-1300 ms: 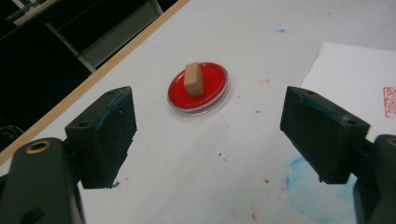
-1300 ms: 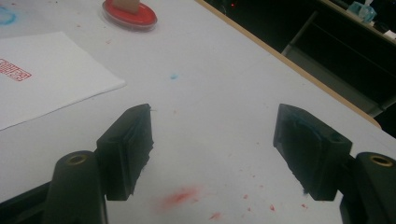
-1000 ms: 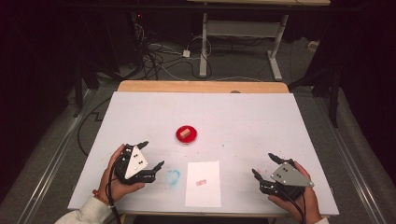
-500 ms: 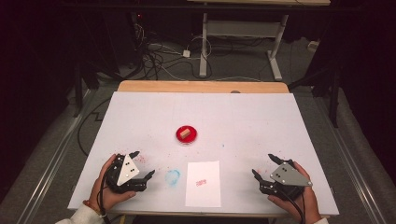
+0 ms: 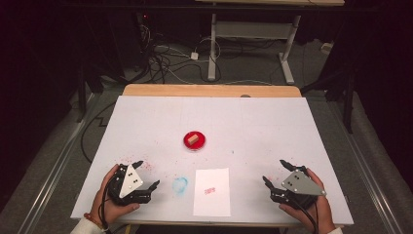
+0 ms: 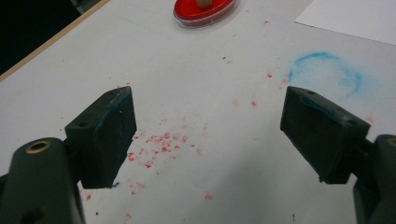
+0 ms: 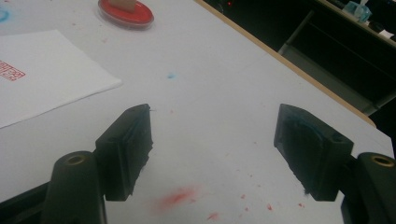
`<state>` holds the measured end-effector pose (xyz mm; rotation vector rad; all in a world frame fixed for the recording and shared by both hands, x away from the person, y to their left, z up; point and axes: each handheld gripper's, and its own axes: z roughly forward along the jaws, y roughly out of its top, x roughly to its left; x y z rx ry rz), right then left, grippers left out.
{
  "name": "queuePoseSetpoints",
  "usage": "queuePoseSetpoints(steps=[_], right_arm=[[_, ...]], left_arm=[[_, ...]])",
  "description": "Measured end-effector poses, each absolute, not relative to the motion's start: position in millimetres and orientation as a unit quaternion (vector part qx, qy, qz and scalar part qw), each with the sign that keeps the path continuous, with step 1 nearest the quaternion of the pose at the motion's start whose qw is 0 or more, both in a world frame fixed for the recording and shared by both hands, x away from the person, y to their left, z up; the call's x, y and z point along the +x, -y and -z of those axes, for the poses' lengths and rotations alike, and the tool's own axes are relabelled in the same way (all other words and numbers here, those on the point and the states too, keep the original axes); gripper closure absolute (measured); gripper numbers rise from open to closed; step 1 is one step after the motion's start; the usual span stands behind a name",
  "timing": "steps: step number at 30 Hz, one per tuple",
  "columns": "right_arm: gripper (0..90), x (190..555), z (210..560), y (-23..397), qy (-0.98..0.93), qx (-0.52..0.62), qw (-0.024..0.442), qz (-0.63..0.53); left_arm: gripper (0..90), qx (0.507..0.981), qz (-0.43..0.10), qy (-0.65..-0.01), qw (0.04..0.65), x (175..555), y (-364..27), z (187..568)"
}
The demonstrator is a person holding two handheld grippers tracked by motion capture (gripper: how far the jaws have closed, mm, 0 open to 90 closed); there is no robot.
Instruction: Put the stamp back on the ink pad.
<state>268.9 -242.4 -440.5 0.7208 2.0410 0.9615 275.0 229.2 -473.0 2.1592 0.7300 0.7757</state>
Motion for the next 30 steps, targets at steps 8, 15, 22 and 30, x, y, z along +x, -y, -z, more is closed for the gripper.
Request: queuePoseSetpoints(steps=[8,15,22,30], right_arm=[[28.1,270,442,240,-0.801,0.280,0.375,-0.373],[28.0,270,441,241,-0.800,0.280,0.375,-0.376],[28.0,270,441,240,-0.800,0.280,0.375,-0.377],[27.9,274,443,244,-0.799,0.287,0.369,-0.378]], left_arm=[[17.8,0.840,-0.301,-0.278,0.357,275,-227,474],[17.8,0.840,-0.305,-0.278,0.352,275,-227,474],[17.8,0.841,-0.302,-0.279,0.353,278,-226,474],[17.8,0.842,-0.295,-0.284,0.350,285,-226,477]])
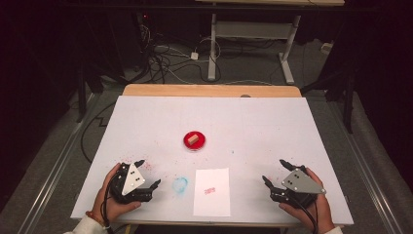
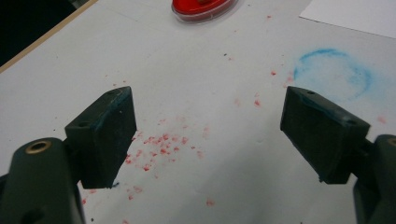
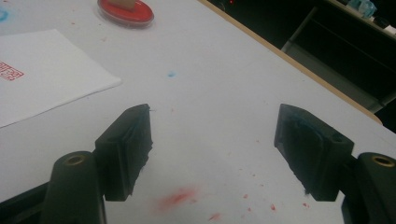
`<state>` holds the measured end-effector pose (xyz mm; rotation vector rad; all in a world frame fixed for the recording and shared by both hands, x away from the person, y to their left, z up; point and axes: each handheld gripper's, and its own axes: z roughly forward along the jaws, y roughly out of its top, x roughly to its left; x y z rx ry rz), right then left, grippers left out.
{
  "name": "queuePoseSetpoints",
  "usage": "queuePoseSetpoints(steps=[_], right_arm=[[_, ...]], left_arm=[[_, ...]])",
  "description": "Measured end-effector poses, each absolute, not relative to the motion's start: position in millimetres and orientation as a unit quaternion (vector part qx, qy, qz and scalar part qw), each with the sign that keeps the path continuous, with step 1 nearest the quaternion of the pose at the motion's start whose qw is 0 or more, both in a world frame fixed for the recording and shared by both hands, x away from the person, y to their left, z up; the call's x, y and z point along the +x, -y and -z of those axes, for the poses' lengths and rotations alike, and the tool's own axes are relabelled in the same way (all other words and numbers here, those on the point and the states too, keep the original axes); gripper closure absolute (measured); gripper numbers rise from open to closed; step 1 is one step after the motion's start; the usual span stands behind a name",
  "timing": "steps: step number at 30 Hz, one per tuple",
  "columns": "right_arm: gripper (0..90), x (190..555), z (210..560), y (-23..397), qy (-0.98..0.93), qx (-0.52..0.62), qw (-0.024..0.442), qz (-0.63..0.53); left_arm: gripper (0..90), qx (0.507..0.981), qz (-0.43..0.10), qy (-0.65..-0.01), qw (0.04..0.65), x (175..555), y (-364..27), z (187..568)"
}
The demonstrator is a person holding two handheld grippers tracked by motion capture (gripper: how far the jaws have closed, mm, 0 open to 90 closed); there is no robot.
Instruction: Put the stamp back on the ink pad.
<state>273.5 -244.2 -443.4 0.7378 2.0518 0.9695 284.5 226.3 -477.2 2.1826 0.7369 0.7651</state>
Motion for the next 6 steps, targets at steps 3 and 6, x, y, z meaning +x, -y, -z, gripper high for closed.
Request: queuePoseSetpoints(steps=[3,6], right_arm=[[27.9,275.7,444.6,244.5,-0.801,0.289,0.365,-0.377],[27.9,276.8,446.0,245.1,-0.804,0.289,0.358,-0.377]], left_arm=[[17.8,0.843,-0.290,-0.287,0.350,287.8,-227.5,478.0],[17.8,0.841,-0.287,-0.292,0.353,289.8,-228.0,478.0]])
